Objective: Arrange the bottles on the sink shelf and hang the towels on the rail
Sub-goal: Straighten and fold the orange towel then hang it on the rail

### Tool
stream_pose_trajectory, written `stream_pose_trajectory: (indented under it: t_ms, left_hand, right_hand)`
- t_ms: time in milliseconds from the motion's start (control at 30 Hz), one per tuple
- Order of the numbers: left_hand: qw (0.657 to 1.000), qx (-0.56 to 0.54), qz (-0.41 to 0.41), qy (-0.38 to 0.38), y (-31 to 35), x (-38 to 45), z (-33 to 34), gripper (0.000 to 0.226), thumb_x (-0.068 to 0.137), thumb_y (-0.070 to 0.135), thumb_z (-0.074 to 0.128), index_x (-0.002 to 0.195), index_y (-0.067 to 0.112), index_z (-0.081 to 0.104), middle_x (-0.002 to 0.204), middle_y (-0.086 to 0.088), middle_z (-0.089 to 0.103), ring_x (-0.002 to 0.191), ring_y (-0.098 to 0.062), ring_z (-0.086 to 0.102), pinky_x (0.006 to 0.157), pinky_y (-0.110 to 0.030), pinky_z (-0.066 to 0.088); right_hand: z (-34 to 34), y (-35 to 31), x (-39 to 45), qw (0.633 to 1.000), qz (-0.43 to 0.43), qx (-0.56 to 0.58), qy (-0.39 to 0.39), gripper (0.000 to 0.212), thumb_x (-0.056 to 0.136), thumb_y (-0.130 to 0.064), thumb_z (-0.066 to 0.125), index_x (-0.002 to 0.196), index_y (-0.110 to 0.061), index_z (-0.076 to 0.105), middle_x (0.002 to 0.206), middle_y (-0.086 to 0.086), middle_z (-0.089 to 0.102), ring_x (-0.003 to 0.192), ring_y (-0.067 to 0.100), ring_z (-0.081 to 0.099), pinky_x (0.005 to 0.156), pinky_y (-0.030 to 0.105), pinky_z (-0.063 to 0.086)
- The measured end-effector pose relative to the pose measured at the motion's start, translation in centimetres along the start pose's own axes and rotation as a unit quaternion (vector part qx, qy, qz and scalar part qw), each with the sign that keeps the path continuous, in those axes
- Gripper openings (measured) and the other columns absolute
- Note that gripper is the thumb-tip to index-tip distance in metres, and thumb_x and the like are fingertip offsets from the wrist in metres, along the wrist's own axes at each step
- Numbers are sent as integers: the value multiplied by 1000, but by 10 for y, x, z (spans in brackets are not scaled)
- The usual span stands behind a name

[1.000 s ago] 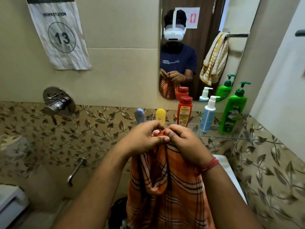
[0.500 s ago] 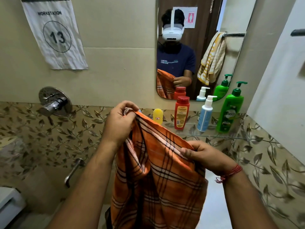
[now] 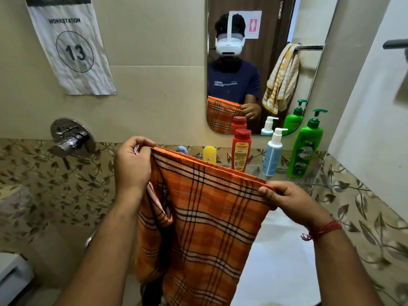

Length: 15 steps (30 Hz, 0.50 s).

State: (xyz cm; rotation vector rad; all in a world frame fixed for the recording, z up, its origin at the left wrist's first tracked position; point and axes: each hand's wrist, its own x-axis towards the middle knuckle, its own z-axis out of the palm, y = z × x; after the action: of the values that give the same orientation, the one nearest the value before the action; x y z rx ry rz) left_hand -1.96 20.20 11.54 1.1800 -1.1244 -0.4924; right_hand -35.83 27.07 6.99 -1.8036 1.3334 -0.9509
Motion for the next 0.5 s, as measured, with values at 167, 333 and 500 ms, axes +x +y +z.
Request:
stream_pose_trajectory:
  t_ms: [167, 333, 500]
  left_hand:
    - [1000, 11, 7, -1, -10, -2, -6, 28, 85, 9, 54, 74, 31, 68, 67, 7, 61, 56, -14, 49, 54, -28, 38]
    - [1000, 24, 10, -10, -5, -3, -13, 26, 89, 10, 55, 77, 28, 68, 73, 6, 63, 59, -13, 50, 53, -26, 39]
    - [998, 4, -4, -65, 7, -6, -19, 28, 93, 6, 53, 79, 26, 68, 69, 3, 60, 50, -14, 43, 50, -25, 34]
  right_hand:
    - [-10, -5, -3, 994, -71, -11, 76, 30, 89, -54, 62, 83, -26, 72, 82, 3, 67, 77, 19, 66, 66, 34, 57]
    - [-15, -14, -12, 988, -109, 38, 103, 13, 83, -24, 67, 88, -14, 73, 88, 8, 71, 85, 21, 70, 72, 33, 61]
    - [-22, -25, -21, 981, -119, 106, 113, 15, 85, -17, 66, 90, -3, 69, 86, 13, 70, 84, 28, 69, 70, 29, 59]
